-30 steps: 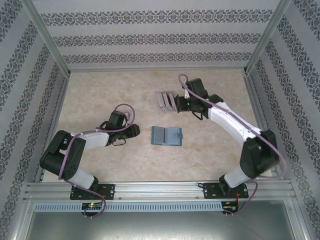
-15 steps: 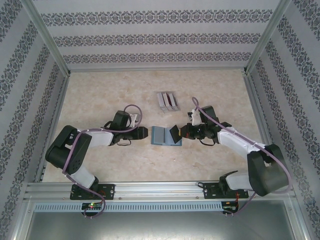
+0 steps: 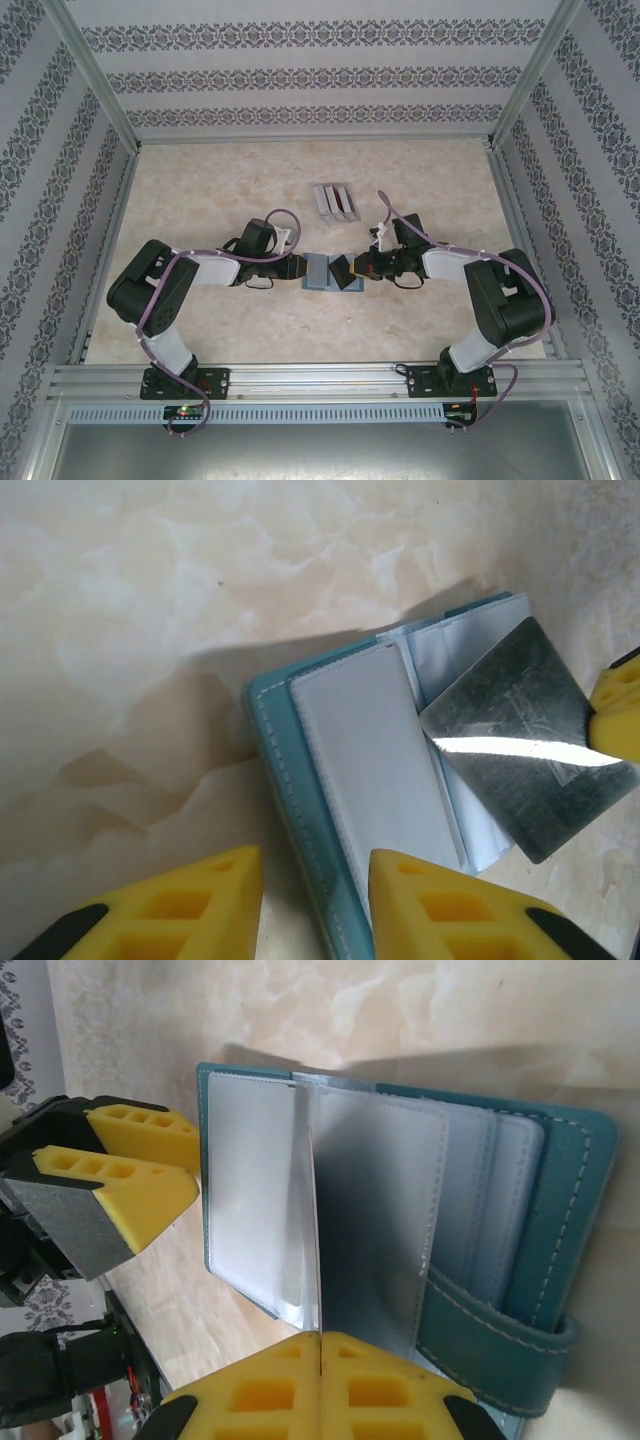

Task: Put the credit cards into the card holder
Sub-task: Insert the credit card into the card holder.

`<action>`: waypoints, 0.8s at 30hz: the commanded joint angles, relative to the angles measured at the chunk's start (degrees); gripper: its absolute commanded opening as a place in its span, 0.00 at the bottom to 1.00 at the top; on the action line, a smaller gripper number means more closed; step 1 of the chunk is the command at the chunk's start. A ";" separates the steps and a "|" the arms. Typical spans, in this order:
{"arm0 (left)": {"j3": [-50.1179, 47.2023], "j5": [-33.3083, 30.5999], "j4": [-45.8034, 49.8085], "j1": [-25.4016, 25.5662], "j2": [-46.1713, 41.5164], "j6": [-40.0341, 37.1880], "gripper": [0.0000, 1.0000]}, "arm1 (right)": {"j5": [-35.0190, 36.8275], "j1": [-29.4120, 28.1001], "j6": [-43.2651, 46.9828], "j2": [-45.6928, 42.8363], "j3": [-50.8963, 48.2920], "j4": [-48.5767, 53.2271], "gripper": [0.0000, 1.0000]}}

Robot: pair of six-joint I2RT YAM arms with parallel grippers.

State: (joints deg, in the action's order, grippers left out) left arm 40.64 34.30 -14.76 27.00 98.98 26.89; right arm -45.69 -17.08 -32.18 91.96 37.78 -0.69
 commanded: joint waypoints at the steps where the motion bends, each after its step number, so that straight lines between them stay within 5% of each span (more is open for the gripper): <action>1: 1.58 0.85 2.01 0.98 1.52 -1.82 0.30 | -2.42 0.37 -0.56 1.90 1.34 -2.15 0.00; 24: 3.03 -3.93 5.26 0.97 4.11 0.11 0.15 | 6.74 -4.33 -13.04 5.09 -3.09 -13.12 0.00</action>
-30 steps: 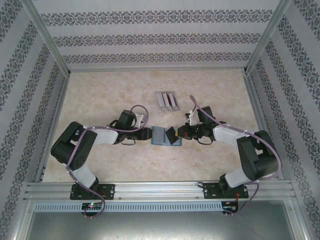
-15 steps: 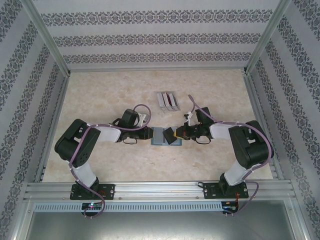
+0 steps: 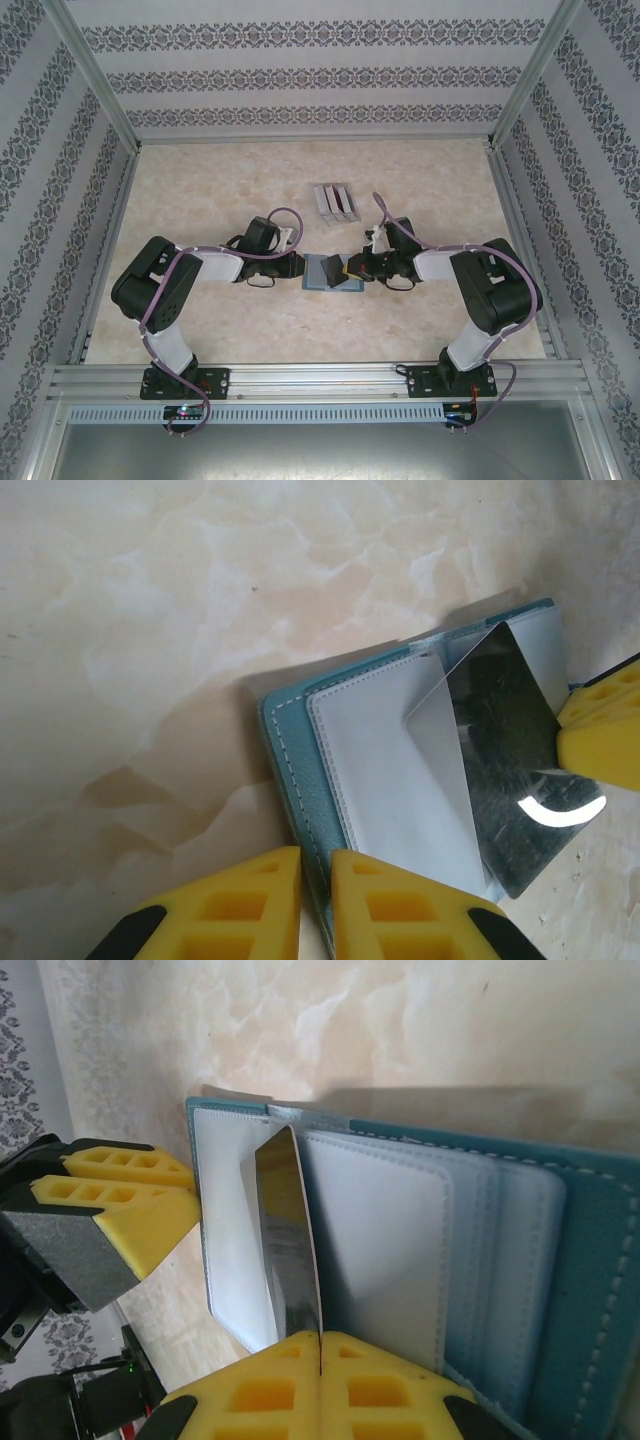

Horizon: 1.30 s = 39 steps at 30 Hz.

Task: Put the credit cards into the card holder
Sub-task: Insert the credit card into the card holder.

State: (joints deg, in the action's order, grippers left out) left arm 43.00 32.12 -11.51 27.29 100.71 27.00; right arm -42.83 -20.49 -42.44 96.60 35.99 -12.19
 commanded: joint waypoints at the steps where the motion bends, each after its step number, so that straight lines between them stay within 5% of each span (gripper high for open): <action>1: 0.58 -1.97 2.10 0.78 2.40 0.06 0.15 | 4.60 -1.12 -3.60 0.27 -1.61 -2.20 0.02; 21: 0.55 -2.89 2.34 0.70 3.02 1.48 0.12 | 14.14 -5.99 -7.51 -2.81 -2.62 -1.58 0.03; 31: -0.15 -6.58 3.01 0.69 2.62 2.61 0.10 | 17.67 -9.04 -7.74 -5.15 -1.51 1.23 0.18; 39: 0.01 -6.98 3.07 0.68 2.71 2.96 0.09 | 18.26 -10.02 -5.21 -6.59 0.80 6.53 0.09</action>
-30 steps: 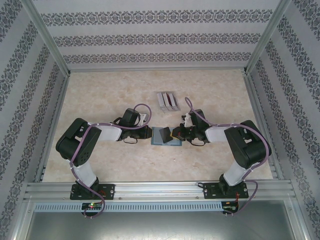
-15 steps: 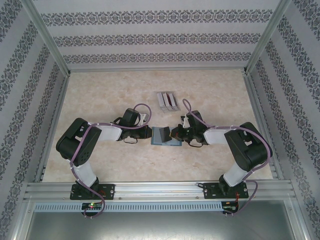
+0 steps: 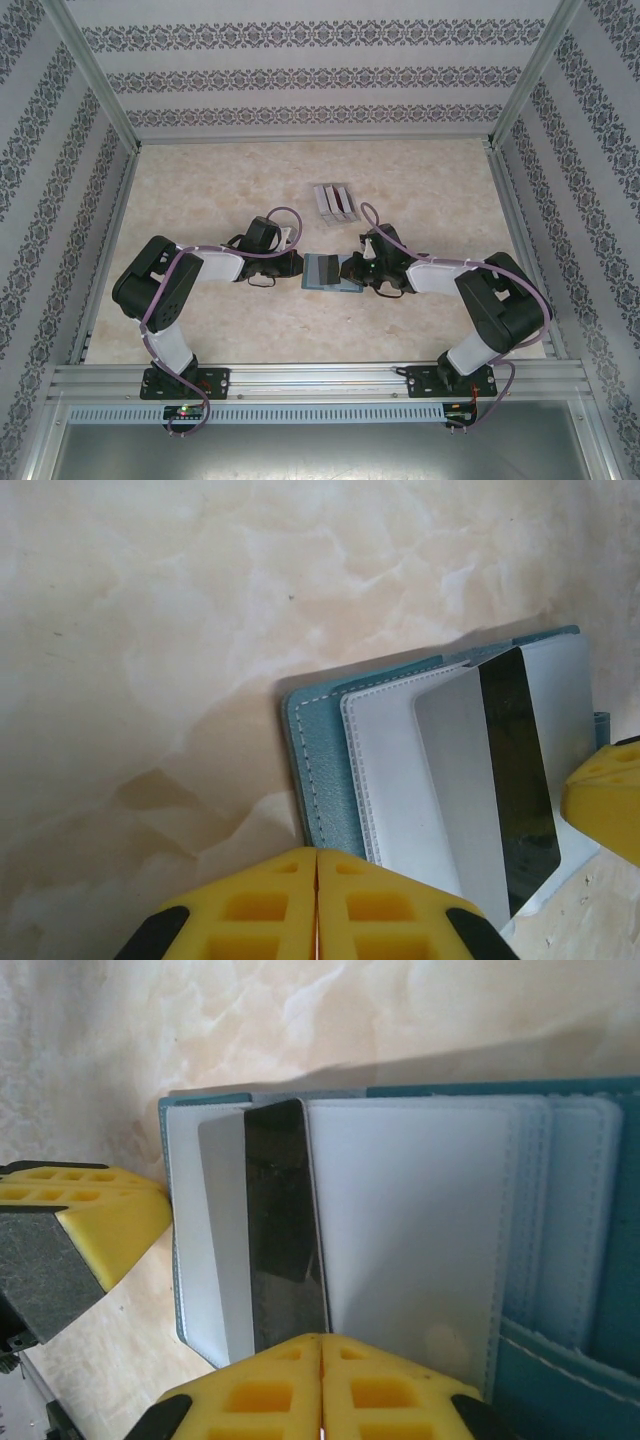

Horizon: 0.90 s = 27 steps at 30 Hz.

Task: Put the credit cards into the card holder
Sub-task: Insert the credit card into the card holder.

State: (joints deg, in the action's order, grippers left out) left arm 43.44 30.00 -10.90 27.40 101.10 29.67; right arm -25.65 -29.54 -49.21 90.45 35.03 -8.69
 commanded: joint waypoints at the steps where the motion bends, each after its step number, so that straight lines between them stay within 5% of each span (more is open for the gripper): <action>1: -0.30 -4.47 2.31 0.63 2.43 0.37 0.09 | 1.06 -1.40 1.47 -0.09 2.09 3.20 0.08; 6: -0.53 -5.31 2.90 0.52 2.08 0.16 0.09 | 1.00 -3.04 1.58 2.33 4.27 3.40 0.05; 12: -0.51 -5.85 3.45 0.49 1.73 -0.06 0.08 | 5.88 -3.07 6.46 -1.01 7.54 12.49 0.28; 16: -0.02 -5.24 3.51 0.46 1.83 0.04 0.08 | 8.48 -3.15 9.35 -1.78 9.74 17.35 0.34; 27: -0.29 -5.75 3.61 0.49 1.36 -0.01 0.08 | 10.04 -5.21 11.88 6.15 15.88 20.54 0.34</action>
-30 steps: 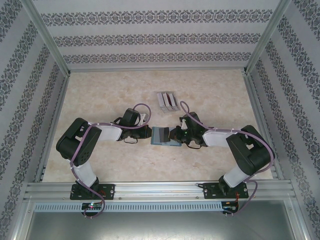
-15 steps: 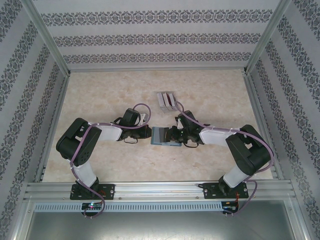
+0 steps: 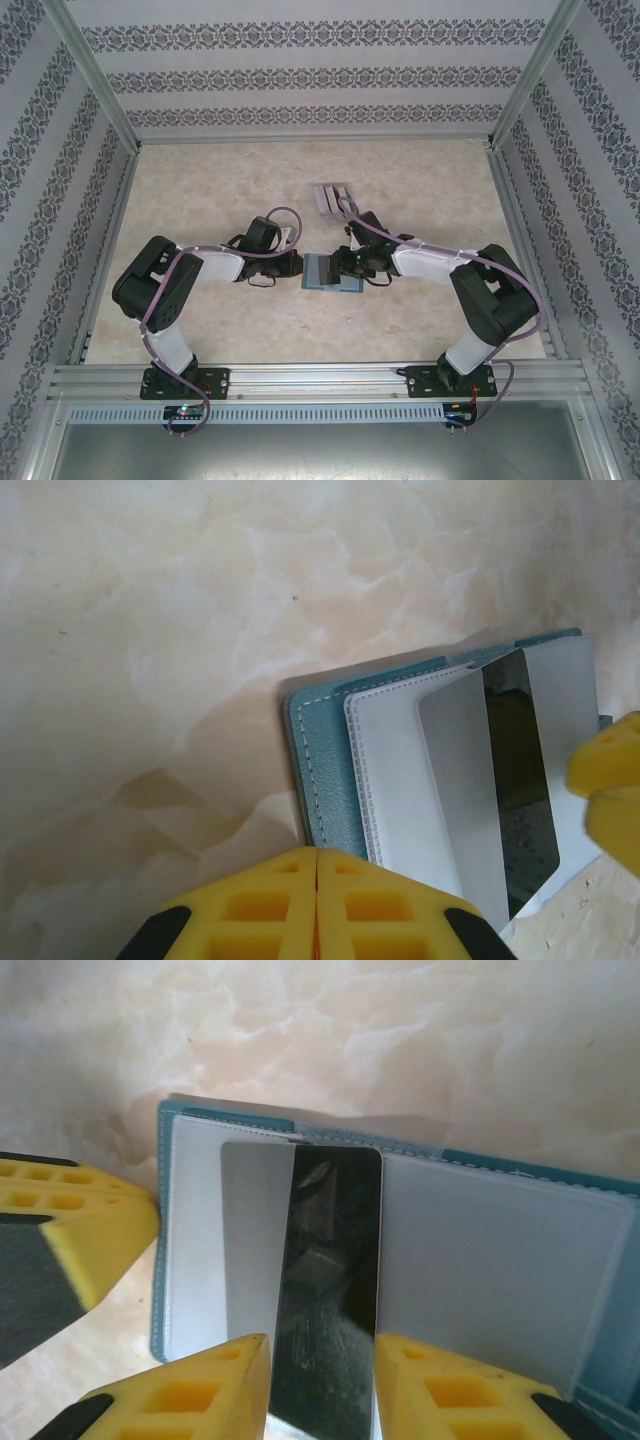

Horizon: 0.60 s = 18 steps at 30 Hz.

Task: Put the credit cards into the card holder
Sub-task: Insert the credit card into the card holder.

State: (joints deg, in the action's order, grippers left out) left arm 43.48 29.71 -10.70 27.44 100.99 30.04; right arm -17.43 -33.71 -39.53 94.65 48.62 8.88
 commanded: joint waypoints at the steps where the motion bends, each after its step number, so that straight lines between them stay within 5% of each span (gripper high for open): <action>1: -0.22 -5.20 3.19 0.43 1.57 -0.26 0.08 | 2.40 -1.26 2.40 2.24 2.72 3.40 0.34; 10: 0.00 -4.15 2.77 0.45 2.01 0.19 0.08 | -0.14 -2.83 3.05 3.61 3.94 2.64 0.34; 18: 0.06 -4.03 2.72 0.50 2.30 0.37 0.08 | -0.06 -5.33 3.28 5.24 6.70 4.65 0.19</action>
State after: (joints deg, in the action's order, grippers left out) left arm 43.48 29.76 -10.70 27.44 101.01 30.26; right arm -16.93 -37.87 -36.84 98.98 53.54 12.60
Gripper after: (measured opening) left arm 0.080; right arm 0.200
